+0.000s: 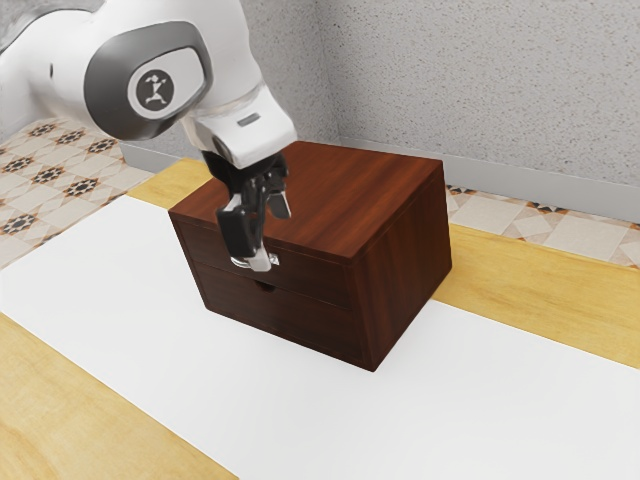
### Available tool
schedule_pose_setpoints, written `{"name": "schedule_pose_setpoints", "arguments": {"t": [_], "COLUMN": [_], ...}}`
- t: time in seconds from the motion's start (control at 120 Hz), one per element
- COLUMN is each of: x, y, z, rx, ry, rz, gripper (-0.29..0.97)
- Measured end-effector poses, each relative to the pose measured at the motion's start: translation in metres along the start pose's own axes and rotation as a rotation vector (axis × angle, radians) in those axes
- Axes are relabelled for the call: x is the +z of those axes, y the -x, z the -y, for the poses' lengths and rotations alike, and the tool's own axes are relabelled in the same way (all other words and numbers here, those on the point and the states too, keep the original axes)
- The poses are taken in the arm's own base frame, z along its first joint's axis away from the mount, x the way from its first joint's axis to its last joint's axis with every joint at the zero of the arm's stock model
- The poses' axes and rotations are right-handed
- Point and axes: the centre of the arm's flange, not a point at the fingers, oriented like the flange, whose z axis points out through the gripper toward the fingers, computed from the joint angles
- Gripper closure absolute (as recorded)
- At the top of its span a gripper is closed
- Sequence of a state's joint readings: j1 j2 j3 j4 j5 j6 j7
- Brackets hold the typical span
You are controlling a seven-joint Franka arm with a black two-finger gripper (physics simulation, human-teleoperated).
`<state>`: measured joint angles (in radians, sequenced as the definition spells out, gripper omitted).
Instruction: Pull the drawer handle with one arm to open the drawer
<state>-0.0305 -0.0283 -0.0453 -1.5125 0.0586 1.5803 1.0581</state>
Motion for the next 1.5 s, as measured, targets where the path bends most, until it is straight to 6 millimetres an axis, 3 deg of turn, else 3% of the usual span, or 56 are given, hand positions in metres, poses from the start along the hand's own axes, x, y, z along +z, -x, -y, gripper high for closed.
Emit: {"name": "schedule_pose_setpoints", "arguments": {"t": [0.175,0.358,0.475,0.567,0.842,1.05,1.392,1.5], "x": [0.027,0.041,0.052,0.053,0.052,0.060,0.084,0.083], "y": [-0.009,0.027,0.027,0.028,0.077,0.096,0.112,0.113], "z": [0.000,-0.003,-0.001,0.003,0.023,0.024,0.022,0.020], "rx": [0.146,0.196,0.247,0.276,0.255,0.261,0.284,0.295], "ry": [-0.006,-0.058,-0.100,-0.134,-0.138,-0.079,-0.022,-0.038], "rz": [-0.010,-0.028,-0.042,-0.051,-0.066,-0.062,-0.046,-0.047], "gripper": [0.00,0.00,0.00,0.00,0.00,0.00,0.00,0.00]}}
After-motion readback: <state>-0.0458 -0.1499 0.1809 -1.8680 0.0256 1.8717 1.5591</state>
